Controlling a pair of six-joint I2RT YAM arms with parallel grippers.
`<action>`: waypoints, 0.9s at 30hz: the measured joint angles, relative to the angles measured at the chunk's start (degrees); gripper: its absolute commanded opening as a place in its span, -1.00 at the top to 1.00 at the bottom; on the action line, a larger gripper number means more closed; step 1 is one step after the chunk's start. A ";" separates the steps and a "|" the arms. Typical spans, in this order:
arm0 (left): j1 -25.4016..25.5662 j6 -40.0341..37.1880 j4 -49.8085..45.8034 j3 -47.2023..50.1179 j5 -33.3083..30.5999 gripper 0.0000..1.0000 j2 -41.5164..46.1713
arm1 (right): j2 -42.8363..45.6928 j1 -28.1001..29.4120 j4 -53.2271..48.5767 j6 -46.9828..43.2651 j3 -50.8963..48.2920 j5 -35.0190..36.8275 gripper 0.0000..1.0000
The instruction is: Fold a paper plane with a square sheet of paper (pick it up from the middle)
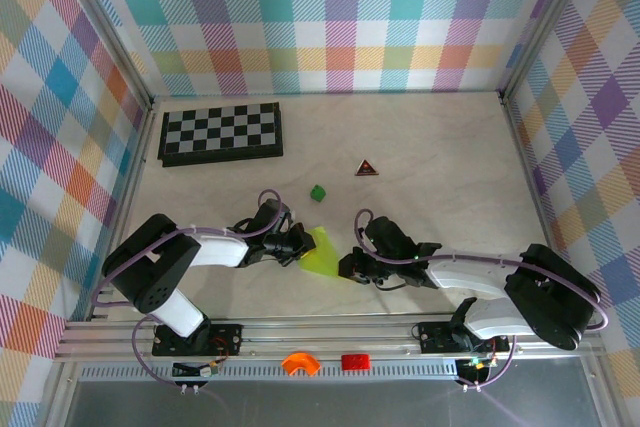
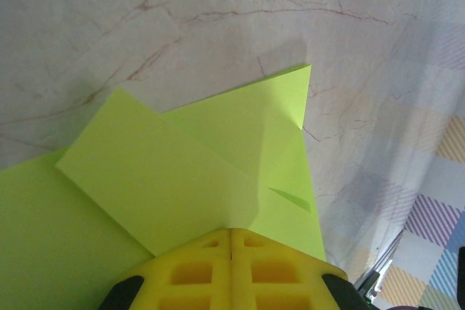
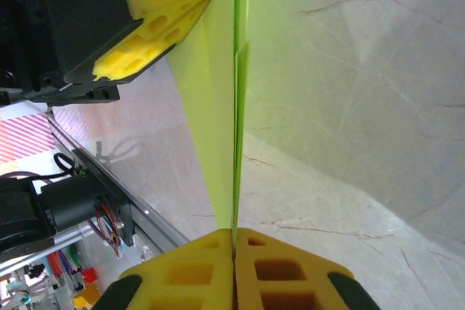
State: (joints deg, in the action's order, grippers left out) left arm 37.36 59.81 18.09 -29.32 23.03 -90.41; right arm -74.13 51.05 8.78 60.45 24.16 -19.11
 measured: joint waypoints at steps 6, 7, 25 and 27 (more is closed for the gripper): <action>0.00 -1.20 -1.66 -0.46 -0.07 0.56 2.91 | 4.35 0.00 -4.57 -2.64 -0.22 1.09 0.90; 0.00 -1.55 -2.12 -0.66 -0.15 0.49 3.69 | 5.99 0.00 -6.23 -3.37 -0.22 1.84 0.90; -1.95 -7.65 -18.69 -1.79 -12.68 0.21 20.26 | 14.84 0.02 -58.86 -18.95 25.42 34.18 0.87; -2.43 -7.82 -20.13 -1.79 -13.55 0.20 20.81 | 11.82 0.09 -64.06 -18.91 28.15 38.71 0.88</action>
State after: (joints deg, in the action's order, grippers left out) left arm 34.94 51.99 -2.04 -31.11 9.47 -69.60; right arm -62.30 51.13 -55.29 41.54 52.31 19.59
